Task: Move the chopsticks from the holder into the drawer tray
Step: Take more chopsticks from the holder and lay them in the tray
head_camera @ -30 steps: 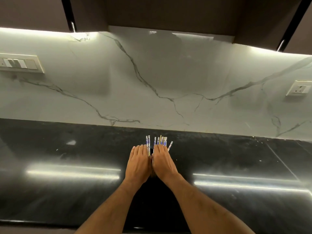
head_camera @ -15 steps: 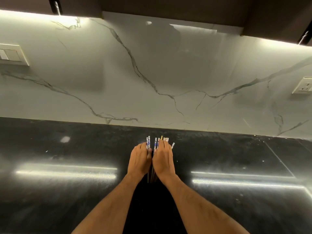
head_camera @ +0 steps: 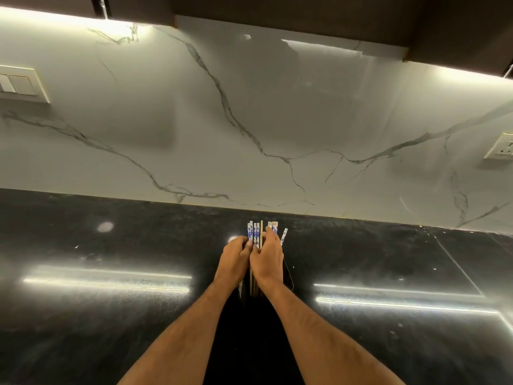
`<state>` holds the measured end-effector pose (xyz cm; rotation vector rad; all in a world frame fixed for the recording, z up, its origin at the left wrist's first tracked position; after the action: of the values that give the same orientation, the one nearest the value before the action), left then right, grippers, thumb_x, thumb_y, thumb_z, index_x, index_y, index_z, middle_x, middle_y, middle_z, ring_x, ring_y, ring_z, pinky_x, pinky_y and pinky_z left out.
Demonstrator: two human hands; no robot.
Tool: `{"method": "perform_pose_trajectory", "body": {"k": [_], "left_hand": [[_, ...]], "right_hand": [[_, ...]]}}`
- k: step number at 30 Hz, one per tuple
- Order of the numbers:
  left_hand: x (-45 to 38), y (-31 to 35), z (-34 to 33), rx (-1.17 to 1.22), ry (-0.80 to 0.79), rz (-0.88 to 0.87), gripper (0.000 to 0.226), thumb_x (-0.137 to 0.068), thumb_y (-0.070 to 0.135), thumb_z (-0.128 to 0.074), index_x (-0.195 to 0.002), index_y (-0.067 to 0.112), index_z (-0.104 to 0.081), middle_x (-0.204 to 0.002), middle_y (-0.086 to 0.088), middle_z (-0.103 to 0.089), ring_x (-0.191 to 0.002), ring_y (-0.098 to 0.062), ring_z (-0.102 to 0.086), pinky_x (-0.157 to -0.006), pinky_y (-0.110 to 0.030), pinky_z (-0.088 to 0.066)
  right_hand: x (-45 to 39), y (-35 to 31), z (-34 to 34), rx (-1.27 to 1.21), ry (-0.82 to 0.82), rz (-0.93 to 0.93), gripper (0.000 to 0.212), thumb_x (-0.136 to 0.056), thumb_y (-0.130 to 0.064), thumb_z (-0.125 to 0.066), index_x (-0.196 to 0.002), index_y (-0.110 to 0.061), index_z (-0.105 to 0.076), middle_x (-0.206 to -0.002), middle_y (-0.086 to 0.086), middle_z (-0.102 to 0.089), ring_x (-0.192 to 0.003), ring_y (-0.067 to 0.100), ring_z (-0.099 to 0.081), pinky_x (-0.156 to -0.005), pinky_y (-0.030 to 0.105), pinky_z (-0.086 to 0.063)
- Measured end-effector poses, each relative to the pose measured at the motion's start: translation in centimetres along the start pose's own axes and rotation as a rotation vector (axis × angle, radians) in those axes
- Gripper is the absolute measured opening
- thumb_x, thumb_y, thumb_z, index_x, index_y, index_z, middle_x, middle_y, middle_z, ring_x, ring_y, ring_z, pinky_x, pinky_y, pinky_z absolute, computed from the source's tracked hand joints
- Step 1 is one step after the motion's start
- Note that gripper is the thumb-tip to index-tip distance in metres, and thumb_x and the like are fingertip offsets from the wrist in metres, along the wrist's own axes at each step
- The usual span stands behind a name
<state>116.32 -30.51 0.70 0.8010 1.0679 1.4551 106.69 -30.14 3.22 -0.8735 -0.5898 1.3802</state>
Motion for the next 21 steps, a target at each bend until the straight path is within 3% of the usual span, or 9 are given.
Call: {"method": "perform_pose_trajectory", "body": {"k": [3, 7, 12, 16, 18, 21], "left_hand": [[0.1, 0.0, 0.0, 0.061, -0.014, 0.022, 0.020, -0.102, 0.019, -0.050, -0.094, 0.023, -0.067, -0.090, 0.002, -0.071, -0.082, -0.013, -0.069, -0.071, -0.028, -0.056], [0.3, 0.1, 0.1, 0.075, -0.013, 0.021, 0.025, -0.101, 0.013, -0.049, -0.090, 0.029, -0.066, -0.089, 0.005, -0.071, -0.079, -0.004, -0.068, -0.067, -0.016, -0.051], [0.5, -0.1, 0.3, 0.011, 0.028, 0.004, 0.023, -0.100, 0.009, -0.052, -0.090, 0.020, -0.069, -0.083, 0.002, -0.070, -0.072, -0.005, -0.066, -0.061, -0.010, -0.049], [0.8, 0.0, 0.4, -0.053, 0.069, -0.042, 0.021, -0.099, 0.007, -0.055, -0.088, 0.014, -0.071, -0.077, 0.003, -0.069, -0.065, -0.003, -0.062, -0.058, -0.010, -0.047], [0.9, 0.0, 0.5, -0.073, 0.083, -0.059, 0.021, -0.099, 0.008, -0.056, -0.087, 0.012, -0.072, -0.073, 0.003, -0.068, -0.060, -0.001, -0.059, -0.055, -0.011, -0.045], [1.2, 0.0, 0.6, -0.093, 0.091, -0.059, 0.022, -0.099, 0.008, -0.056, -0.084, 0.011, -0.072, -0.070, 0.005, -0.066, -0.057, -0.001, -0.057, -0.054, -0.009, -0.043]], "right_hand": [[-0.1, 0.3, -0.3, -0.023, -0.023, -0.040, 0.054, -0.100, -0.021, -0.057, -0.150, -0.014, -0.037, -0.132, 0.002, -0.058, -0.122, 0.016, -0.055, -0.107, 0.036, -0.046], [0.0, 0.4, -0.7, -0.018, -0.029, -0.033, 0.043, -0.100, -0.017, -0.056, -0.142, -0.014, -0.047, -0.131, 0.003, -0.060, -0.121, 0.016, -0.057, -0.105, 0.033, -0.047], [-0.4, 0.3, -0.6, 0.031, -0.019, 0.007, 0.032, -0.096, -0.012, -0.062, -0.129, -0.012, -0.060, -0.117, 0.005, -0.064, -0.107, 0.015, -0.060, -0.099, 0.035, -0.052], [-0.2, 0.2, -0.4, 0.067, -0.025, 0.037, 0.020, -0.096, -0.012, -0.063, -0.116, -0.013, -0.065, -0.107, 0.003, -0.069, -0.095, 0.010, -0.062, -0.091, 0.030, -0.055], [0.0, 0.2, -0.3, 0.080, -0.026, 0.048, 0.020, -0.096, -0.014, -0.063, -0.116, -0.014, -0.064, -0.104, 0.000, -0.071, -0.088, 0.007, -0.061, -0.087, 0.026, -0.055], [0.2, 0.1, -0.1, 0.079, -0.061, 0.047, 0.027, -0.096, -0.013, -0.064, -0.123, -0.012, -0.062, -0.108, 0.002, -0.071, -0.095, 0.010, -0.066, -0.090, 0.027, -0.055]]}}
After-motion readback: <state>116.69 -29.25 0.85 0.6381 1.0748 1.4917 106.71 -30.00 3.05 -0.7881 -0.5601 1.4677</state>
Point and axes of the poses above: each hand's wrist, its own x-axis away from the middle knuckle, its own z-axis out of the back of the hand, y = z × x, the point moved 1 cm from there along -x, towards the middle knuckle
